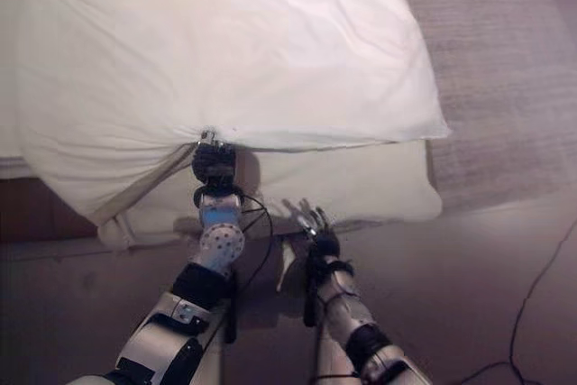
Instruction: Make the bed
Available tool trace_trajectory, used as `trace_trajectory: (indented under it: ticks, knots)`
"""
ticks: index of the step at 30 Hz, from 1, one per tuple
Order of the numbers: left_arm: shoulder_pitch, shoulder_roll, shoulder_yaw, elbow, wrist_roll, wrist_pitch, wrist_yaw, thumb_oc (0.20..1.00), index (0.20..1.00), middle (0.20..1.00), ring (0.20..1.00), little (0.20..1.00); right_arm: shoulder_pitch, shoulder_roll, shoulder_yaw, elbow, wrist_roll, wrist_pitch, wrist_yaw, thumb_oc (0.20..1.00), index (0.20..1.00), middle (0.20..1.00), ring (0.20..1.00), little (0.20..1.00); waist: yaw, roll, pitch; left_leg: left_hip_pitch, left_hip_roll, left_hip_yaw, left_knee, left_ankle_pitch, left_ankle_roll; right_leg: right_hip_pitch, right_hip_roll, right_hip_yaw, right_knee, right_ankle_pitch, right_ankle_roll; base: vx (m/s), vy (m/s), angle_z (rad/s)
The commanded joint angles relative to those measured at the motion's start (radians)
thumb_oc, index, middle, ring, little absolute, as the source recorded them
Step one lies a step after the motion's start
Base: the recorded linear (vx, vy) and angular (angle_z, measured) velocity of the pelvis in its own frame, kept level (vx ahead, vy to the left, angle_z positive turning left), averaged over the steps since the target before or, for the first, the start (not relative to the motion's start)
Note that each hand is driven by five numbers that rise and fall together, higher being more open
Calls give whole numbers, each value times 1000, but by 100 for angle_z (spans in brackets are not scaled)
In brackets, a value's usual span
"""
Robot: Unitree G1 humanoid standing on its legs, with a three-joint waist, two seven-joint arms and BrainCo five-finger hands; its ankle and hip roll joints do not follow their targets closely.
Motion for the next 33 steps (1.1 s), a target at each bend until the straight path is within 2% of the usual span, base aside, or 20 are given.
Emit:
trace_trajectory:
  ticks: [1, 4, 7, 11, 14, 17, 21, 29, 33]
  knots:
    - [-56, -66, -62, -199, 21, -30, -103, 200, 200, 200, 200, 200, 7, 27, -3, -24, 205, -53, 32, 1000, 1000, 1000, 1000, 1000, 18, 73, -7, -10, -54, -11, -107, 93, 35, 34, 13, -16, -8, 4, 58, -3, 11, 26]
    - [-21, -50, -92, -294, 21, -24, -119, 200, 200, 200, 200, 200, -28, 54, -6, -44, 319, -49, 53, 1000, 1000, 1000, 1000, 1000, 47, 90, 8, -1, -69, -36, -114, 98, 36, 57, 0, -40, -9, -5, 55, 3, -17, 23]
    - [1, -34, -96, -321, 34, -28, -109, 200, 200, 200, 200, 200, -36, 52, -3, -76, 352, -49, 63, 1000, 1000, 1000, 1000, 1000, 58, 95, 10, 1, -75, -45, -114, 101, 36, 65, -8, -50, -7, -9, 52, 10, -4, 22]
    - [35, 2, -68, -384, 81, -52, -83, 200, 200, 200, 200, 200, -75, 45, -16, -134, 379, -76, 64, 1000, 1000, 1000, 1000, 1000, 76, 102, 10, 0, -82, -54, -116, 103, 40, 69, -15, -56, -7, -13, 50, 12, 11, 19]
    - [69, 24, -14, -417, 131, -91, -42, 200, 200, 200, 200, 200, -111, 31, -72, -184, 388, -128, 55, 1000, 1000, 1000, 1000, 1000, 95, 109, 9, 0, -88, -57, -118, 103, 43, 70, -19, -63, -6, -18, 49, 13, 4, 3]
    - [85, 39, 15, -426, 169, -106, -10, 200, 200, 200, 200, 200, -117, 14, -104, -220, 374, -155, 45, 1000, 1000, 1000, 1000, 1000, 97, 113, 9, 2, -89, -58, -119, 102, 44, 71, -21, -66, -5, -21, 49, 22, 20, 3]
    - [123, 84, 92, -443, 258, -124, 68, 200, 200, 200, 200, 200, -120, -18, -200, -296, 361, -233, 4, 1000, 1000, 1000, 1000, 1000, 101, 122, 6, 2, -94, -60, -122, 101, 46, 68, -26, -67, 1, -26, 48, 12, 17, 1]
    - [200, 152, 197, -452, 365, -112, 146, 200, 200, 200, 200, 200, -83, -65, -315, -384, 306, -292, -49, 1000, 1000, 1000, 1000, 1000, 93, 124, -19, -14, -94, -49, -122, 101, 50, 47, -27, -63, 3, -27, 49, 17, 8, 2]
    - [220, 172, 242, -430, 386, -116, 171, 200, 200, 200, 200, 200, -82, -91, -374, -357, 291, -307, -86, 1000, 1000, 1000, 1000, 1000, 92, 130, -31, -20, -94, -48, -121, 99, 52, 39, -26, -57, 8, -32, 51, 7, 3, -2]
